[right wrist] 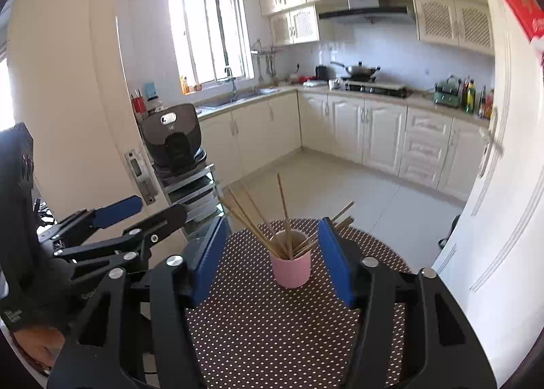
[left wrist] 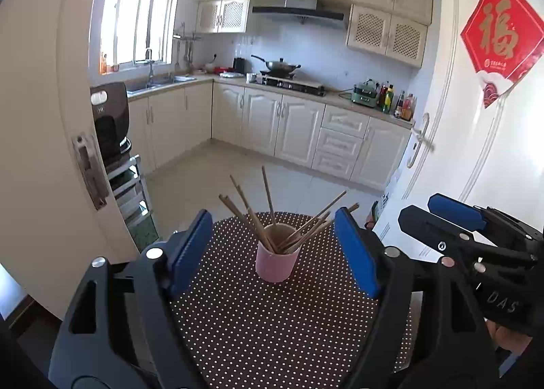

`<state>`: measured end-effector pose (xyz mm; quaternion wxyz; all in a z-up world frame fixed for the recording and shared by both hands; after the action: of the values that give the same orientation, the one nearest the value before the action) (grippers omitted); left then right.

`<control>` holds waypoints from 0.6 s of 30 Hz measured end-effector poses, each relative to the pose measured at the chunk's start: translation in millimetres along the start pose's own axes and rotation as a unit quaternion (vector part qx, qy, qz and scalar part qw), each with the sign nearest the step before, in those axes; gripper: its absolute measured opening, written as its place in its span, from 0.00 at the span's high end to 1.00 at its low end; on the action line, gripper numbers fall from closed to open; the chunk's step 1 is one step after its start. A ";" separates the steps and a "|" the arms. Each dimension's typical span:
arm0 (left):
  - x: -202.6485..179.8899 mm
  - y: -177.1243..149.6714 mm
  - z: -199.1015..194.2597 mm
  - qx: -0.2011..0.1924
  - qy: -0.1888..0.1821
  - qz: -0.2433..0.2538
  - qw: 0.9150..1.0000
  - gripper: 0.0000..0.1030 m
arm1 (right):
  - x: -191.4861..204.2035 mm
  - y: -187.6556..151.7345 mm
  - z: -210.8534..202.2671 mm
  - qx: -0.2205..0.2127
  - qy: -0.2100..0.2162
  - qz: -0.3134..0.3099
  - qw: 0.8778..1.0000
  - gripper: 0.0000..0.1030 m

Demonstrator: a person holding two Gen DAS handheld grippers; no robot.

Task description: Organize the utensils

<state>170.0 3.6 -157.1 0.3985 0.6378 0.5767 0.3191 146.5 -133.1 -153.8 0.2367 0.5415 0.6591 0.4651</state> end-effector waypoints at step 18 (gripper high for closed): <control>-7.8 26.9 -63.2 -0.051 0.031 0.006 0.998 0.14 | 3.2 23.8 -66.2 -0.070 -0.031 -0.062 0.995 0.18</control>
<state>127.1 4.3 -102.8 0.4105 0.6096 0.5679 0.3706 103.3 -154.2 -102.3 0.3225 0.4957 0.6498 0.4775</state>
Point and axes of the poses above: each gripper's, at about its wrist camera, not at the fingertips, and z roughly the way its jaws point, x to its left, y to its top, the point moved 10 cm from there along z, roughly the way its jaws point, and after that the axes turned 10 degrees about y, right-handed, at the moved point
